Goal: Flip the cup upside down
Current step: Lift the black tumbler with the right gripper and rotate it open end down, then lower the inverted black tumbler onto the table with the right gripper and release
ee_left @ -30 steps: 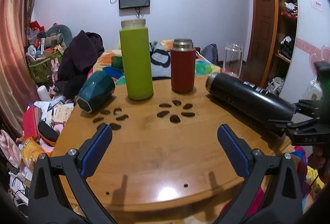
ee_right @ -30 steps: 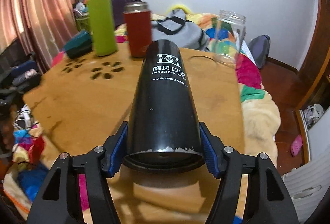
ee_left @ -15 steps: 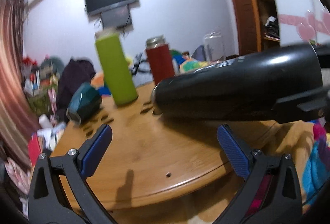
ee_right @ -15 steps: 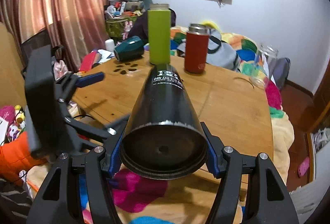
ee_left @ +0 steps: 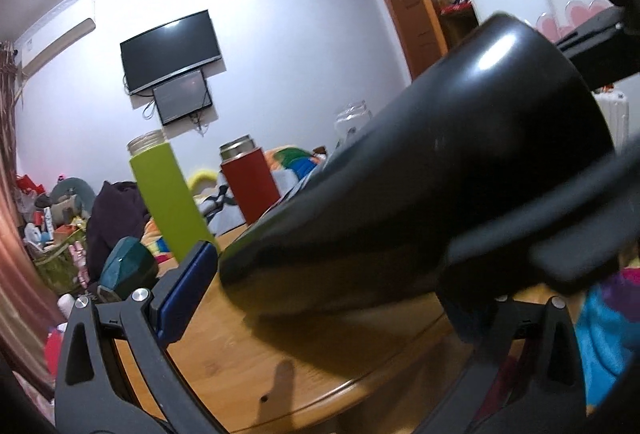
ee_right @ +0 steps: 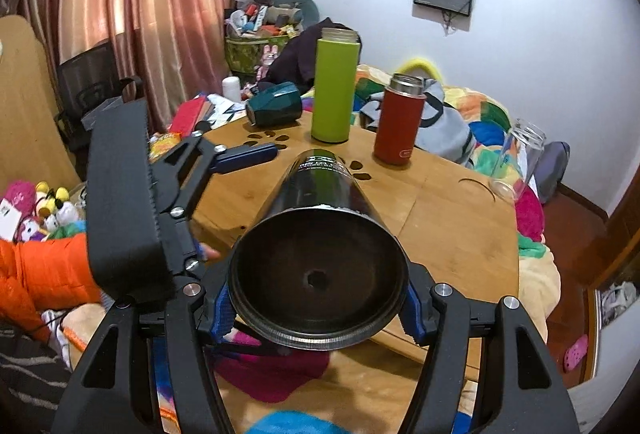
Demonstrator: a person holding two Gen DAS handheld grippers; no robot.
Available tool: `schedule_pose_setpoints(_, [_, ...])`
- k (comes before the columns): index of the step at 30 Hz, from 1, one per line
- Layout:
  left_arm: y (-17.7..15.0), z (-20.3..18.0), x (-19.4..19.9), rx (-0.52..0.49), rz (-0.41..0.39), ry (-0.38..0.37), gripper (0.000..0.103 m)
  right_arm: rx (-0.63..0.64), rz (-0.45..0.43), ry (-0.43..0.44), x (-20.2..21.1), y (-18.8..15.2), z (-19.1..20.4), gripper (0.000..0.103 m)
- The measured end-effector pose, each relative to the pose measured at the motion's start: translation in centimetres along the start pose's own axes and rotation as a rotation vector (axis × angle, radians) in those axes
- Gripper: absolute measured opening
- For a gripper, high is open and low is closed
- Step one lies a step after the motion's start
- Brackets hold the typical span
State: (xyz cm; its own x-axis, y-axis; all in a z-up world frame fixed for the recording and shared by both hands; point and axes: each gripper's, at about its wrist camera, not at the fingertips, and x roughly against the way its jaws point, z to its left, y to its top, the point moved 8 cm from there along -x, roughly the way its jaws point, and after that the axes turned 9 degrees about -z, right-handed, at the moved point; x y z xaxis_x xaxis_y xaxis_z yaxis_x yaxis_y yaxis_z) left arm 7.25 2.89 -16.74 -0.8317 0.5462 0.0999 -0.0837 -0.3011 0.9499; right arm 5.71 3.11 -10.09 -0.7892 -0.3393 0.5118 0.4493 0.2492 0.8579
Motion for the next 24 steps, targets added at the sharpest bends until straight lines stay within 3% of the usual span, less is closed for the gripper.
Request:
schedule_pose_setpoints(7, [0.7, -0.8, 0.1, -0.009, -0.045, -0.014, 0.102, 0.029, 0.009, 0.025, 0.7, -0.2, 0.5, 0.062])
schedule_pose_setpoints(15, [1.6, -0.7, 0.9, -0.037, -0.09, 0.032, 0.085, 0.038, -0.013, 0.058, 2.2, 0.0, 0.8, 0.063])
schedule_pose_setpoints(19, [2.4, 0.2, 1.6, -0.019, -0.112, 0.063, 0.076, 0.05, -0.047, 0.031, 3.4, 0.5, 0.7, 0.074])
schedule_pose_setpoints(24, [3.8, 2.1, 2.1, 0.051, -0.108, 0.069, 0.067, 0.019, -0.095, -0.031, 4.6, 1.5, -1.0, 0.074])
